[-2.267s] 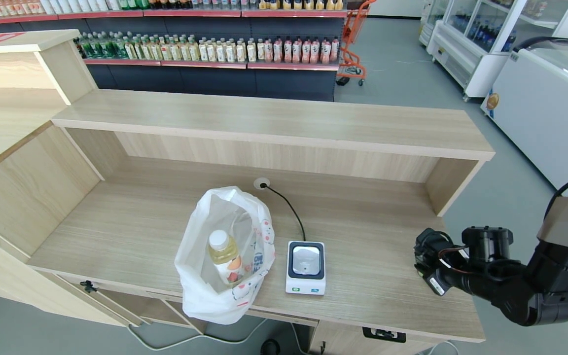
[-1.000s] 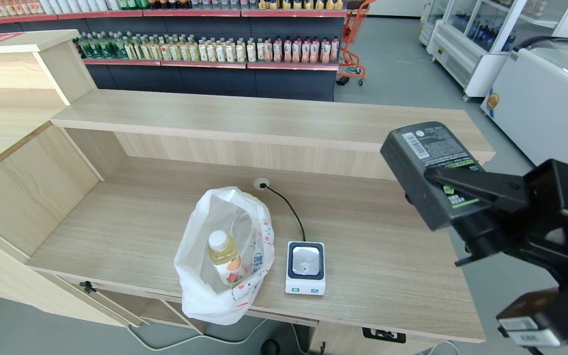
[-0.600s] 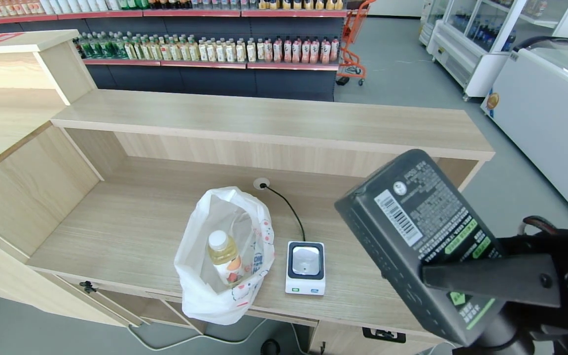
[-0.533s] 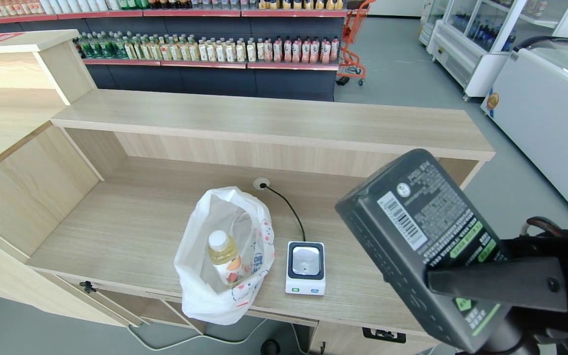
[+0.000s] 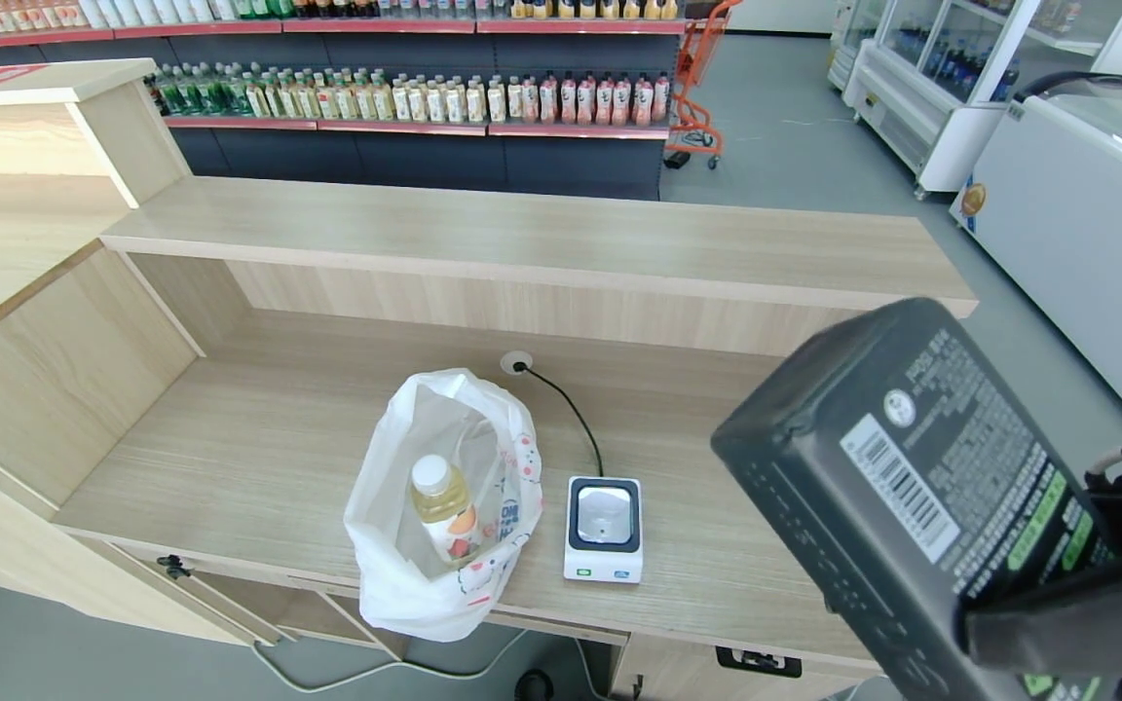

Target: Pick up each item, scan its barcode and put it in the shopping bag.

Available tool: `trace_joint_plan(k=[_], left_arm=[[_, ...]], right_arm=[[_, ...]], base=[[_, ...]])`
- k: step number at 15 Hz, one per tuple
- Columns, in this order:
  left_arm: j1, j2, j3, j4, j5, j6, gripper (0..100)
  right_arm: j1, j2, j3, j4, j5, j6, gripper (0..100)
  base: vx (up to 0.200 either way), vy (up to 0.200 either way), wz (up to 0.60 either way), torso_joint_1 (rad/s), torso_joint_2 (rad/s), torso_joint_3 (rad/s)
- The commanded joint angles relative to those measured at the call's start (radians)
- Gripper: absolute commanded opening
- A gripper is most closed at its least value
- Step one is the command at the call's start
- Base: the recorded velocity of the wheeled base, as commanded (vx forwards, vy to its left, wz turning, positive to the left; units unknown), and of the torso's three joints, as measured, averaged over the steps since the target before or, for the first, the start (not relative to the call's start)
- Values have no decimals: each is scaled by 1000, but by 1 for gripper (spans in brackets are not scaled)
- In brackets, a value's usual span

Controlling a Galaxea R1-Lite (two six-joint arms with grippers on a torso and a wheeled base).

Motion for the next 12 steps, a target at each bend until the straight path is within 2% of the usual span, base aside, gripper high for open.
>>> trace_joint_plan(k=[1,3,12], left_arm=[[0,1,1,1,-1,0,0],[0,1,1,1,0,0,0],[0,1,1,1,0,0,0]], right_arm=[[-1,-44,0,82,14,-32,0],[0,-55,-1,120,20,-44,0],[0,-66,-1,123,21,-44,0]], base=[[0,0,0,0,0,0],[0,0,0,0,0,0],[0,0,0,0,0,0]])
